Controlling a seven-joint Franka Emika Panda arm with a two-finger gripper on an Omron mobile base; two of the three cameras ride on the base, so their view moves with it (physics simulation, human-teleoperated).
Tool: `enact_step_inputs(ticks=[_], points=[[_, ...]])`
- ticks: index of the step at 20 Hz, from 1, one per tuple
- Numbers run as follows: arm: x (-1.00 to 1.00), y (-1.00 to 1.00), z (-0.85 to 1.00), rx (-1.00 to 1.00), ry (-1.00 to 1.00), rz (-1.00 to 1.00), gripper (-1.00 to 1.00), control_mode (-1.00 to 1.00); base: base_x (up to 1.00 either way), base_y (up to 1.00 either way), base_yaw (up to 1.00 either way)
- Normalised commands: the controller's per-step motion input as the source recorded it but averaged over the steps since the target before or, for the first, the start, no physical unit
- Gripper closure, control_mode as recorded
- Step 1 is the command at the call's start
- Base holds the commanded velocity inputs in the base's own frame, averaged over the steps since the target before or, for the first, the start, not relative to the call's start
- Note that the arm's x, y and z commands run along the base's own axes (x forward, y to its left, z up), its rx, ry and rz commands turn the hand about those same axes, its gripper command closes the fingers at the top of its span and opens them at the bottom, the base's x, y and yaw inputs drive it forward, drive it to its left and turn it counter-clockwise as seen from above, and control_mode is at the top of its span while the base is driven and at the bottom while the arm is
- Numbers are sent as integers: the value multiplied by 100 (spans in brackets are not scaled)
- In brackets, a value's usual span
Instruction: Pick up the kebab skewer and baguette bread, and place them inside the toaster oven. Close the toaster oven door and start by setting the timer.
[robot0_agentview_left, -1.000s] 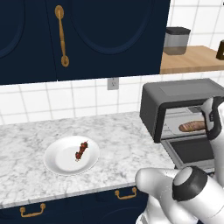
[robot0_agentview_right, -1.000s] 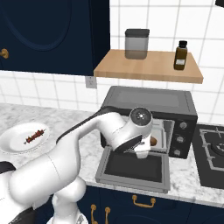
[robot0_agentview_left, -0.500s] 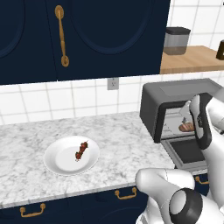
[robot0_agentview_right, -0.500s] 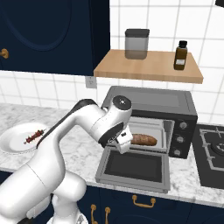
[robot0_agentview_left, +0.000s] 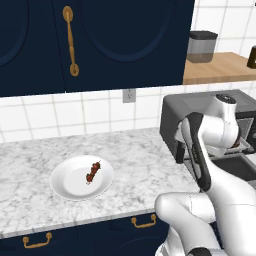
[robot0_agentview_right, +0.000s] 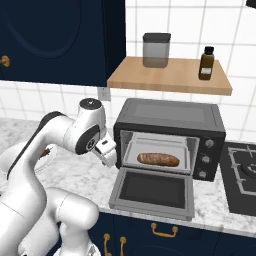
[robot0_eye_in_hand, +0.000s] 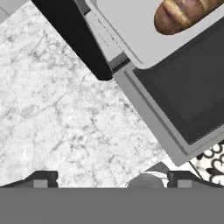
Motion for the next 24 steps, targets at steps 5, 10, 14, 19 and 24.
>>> enact_step_inputs(ticks=[5,10,14,19,24], points=[[0,100,0,-17,0,0,-100,-100,0,0,0],[25,96,0,-8,0,0,-100,-100,0,0,0],[45,77,-2,-3,2,0,-100,-100,0,0,0],[43,53,-12,4,3,0,-100,-100,0,0,0],[34,55,-26,6,7,2,-100,-100,0,0,0]])
